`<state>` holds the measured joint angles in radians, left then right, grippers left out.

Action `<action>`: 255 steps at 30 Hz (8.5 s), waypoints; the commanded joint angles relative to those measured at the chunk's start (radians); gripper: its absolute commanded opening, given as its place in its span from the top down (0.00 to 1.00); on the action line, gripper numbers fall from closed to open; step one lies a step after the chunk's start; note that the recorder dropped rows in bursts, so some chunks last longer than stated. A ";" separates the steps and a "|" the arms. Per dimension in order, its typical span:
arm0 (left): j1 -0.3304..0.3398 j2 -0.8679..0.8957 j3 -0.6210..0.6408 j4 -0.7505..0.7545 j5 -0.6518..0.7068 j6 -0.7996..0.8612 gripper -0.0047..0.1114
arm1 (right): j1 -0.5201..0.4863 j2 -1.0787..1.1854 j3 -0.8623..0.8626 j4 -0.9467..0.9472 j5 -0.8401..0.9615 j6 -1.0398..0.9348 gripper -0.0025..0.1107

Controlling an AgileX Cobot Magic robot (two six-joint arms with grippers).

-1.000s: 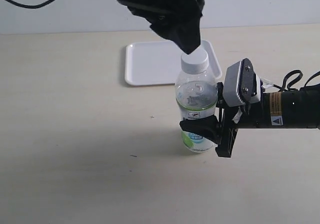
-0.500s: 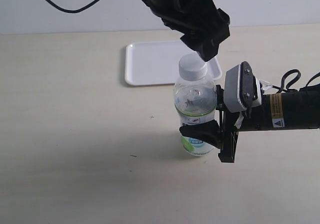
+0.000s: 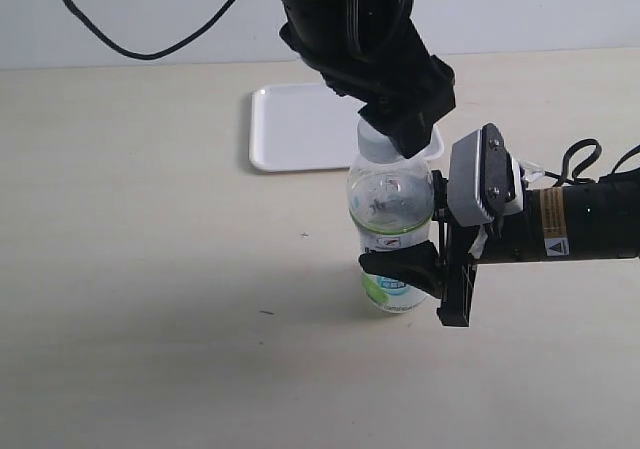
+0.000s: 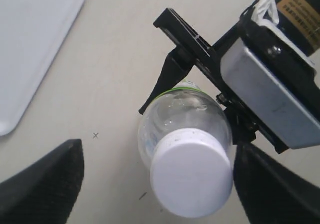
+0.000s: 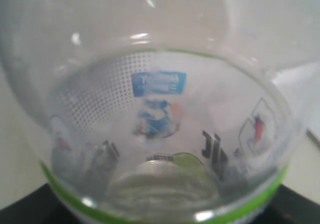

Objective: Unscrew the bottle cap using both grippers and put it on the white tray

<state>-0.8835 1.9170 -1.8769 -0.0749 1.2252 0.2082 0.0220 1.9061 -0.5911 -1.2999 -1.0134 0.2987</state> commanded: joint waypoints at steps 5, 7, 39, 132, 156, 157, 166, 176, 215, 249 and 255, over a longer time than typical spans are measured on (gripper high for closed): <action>-0.005 -0.025 0.007 -0.017 -0.004 -0.007 0.29 | 0.001 0.002 0.001 -0.043 0.048 -0.008 0.98; -0.005 -0.029 0.007 -0.025 -0.004 -0.007 0.29 | 0.001 0.002 0.001 -0.044 0.048 -0.008 0.98; -0.005 -0.039 0.058 -0.064 -0.004 0.044 0.44 | 0.001 0.004 0.001 -0.069 0.048 -0.008 0.98; -0.003 -0.038 0.058 -0.020 -0.004 -0.059 0.73 | 0.001 0.004 0.001 -0.071 0.063 0.018 0.98; -0.003 -0.038 0.058 -0.136 -0.004 -0.696 0.96 | 0.001 0.004 0.001 -0.070 0.067 0.018 0.98; -0.003 -0.038 0.058 -0.136 -0.004 -0.723 0.96 | 0.001 0.004 0.001 -0.069 0.068 0.018 0.98; -0.003 -0.038 0.058 -0.116 -0.004 -0.895 0.96 | 0.001 0.004 0.001 -0.069 0.068 0.018 0.98; -0.003 -0.038 0.058 -0.087 -0.004 -0.855 0.78 | 0.001 0.004 0.001 -0.069 0.068 0.018 0.98; -0.003 -0.038 0.058 -0.025 -0.004 0.412 0.23 | 0.001 0.004 0.001 -0.071 0.097 0.044 0.98; -0.003 0.012 -0.023 -0.003 -0.004 -0.093 0.37 | 0.001 0.004 0.001 -0.071 0.098 0.044 0.98; -0.003 0.012 -0.023 -0.016 -0.004 -0.169 0.38 | 0.001 0.004 0.001 -0.071 0.092 0.044 0.98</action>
<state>-0.8880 1.9288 -1.8975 -0.0812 1.2253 0.0746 0.0220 1.9061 -0.5932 -1.3253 -1.0042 0.3484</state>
